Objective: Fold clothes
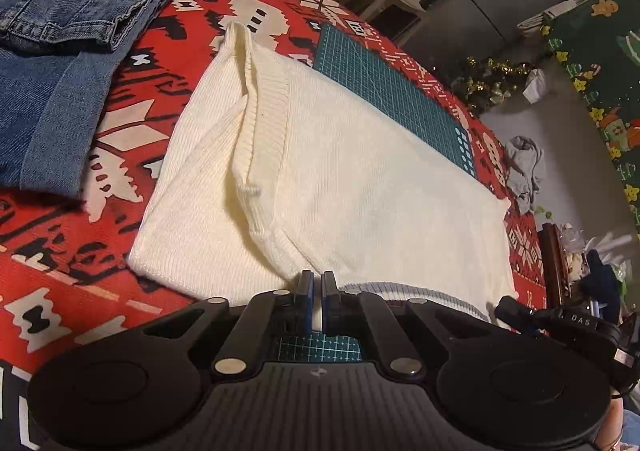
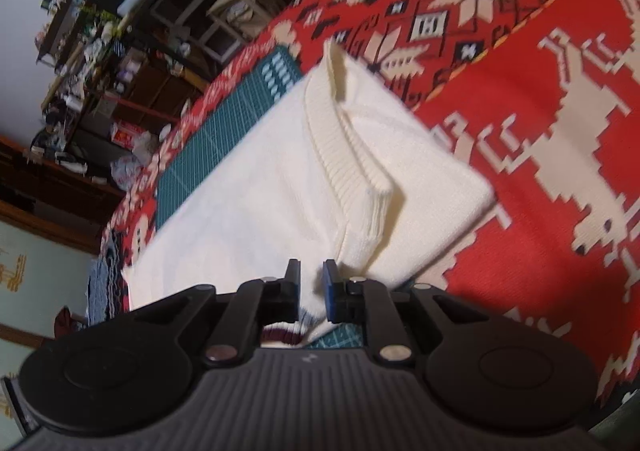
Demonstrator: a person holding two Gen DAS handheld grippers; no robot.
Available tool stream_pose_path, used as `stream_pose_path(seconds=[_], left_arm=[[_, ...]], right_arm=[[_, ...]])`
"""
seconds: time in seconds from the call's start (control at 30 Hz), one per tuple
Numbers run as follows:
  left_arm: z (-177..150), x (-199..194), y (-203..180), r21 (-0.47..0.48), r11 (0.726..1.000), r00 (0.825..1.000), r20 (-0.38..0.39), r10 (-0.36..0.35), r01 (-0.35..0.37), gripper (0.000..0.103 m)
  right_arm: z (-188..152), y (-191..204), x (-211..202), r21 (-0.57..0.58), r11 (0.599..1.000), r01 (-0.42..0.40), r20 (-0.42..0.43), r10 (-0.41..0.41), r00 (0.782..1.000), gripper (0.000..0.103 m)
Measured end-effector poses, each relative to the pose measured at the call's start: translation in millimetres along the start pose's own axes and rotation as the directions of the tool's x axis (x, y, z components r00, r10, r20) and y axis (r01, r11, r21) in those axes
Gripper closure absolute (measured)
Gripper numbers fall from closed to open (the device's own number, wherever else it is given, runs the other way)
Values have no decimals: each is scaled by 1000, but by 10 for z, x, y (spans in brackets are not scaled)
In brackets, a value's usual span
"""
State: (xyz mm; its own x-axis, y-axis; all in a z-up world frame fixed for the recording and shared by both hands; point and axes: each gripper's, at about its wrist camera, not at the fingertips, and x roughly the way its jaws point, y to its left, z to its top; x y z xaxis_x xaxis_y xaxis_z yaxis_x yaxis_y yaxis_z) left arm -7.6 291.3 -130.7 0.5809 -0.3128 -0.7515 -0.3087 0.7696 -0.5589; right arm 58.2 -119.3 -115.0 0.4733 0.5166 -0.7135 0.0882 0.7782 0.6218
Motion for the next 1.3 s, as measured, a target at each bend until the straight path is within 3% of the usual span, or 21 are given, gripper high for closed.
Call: stream_pose_path(seconds=[0.1, 0.2, 0.43, 0.53, 0.8, 0.9, 1.03, 1.17, 1.23, 1.3], left_arm=[[18, -96, -4, -11, 999, 998, 43, -41, 42, 99], [47, -121, 52, -47, 997, 996, 67, -59, 62, 99], [71, -23, 270, -176, 984, 1000, 27, -1, 6, 101], [77, -76, 271, -168, 985, 998, 49, 46, -37, 101], [93, -158, 348, -210, 977, 995, 79, 62, -44, 101], [103, -238, 375, -224, 973, 988, 123, 95, -65, 97], [115, -363, 429, -255, 966, 983, 184, 9, 39, 97], [107, -362, 358, -231, 967, 979, 190, -68, 112, 97], [106, -297, 286, -208, 970, 982, 165, -89, 123, 97], [113, -222, 229, -178, 980, 989, 134, -64, 88, 97]], right_arm=[[18, -24, -61, 13, 1000, -10, 26, 9, 1000, 95], [-1, -57, 15, 36, 999, -12, -13, 12, 1000, 96], [-16, -150, 140, 100, 995, -7, -75, 15, 997, 100], [32, -179, 85, 108, 994, 17, -17, -15, 1000, 99], [126, -345, 22, 194, 980, 34, 70, -48, 996, 99], [161, -302, -85, 153, 986, 69, 132, -90, 987, 94], [171, -267, -123, 149, 989, 19, 148, -41, 988, 94], [102, -169, -68, 101, 995, -10, 106, -1, 994, 92], [78, -129, -24, 83, 996, -20, 80, 13, 997, 92], [67, -110, 33, 75, 997, -18, 57, 14, 998, 92]])
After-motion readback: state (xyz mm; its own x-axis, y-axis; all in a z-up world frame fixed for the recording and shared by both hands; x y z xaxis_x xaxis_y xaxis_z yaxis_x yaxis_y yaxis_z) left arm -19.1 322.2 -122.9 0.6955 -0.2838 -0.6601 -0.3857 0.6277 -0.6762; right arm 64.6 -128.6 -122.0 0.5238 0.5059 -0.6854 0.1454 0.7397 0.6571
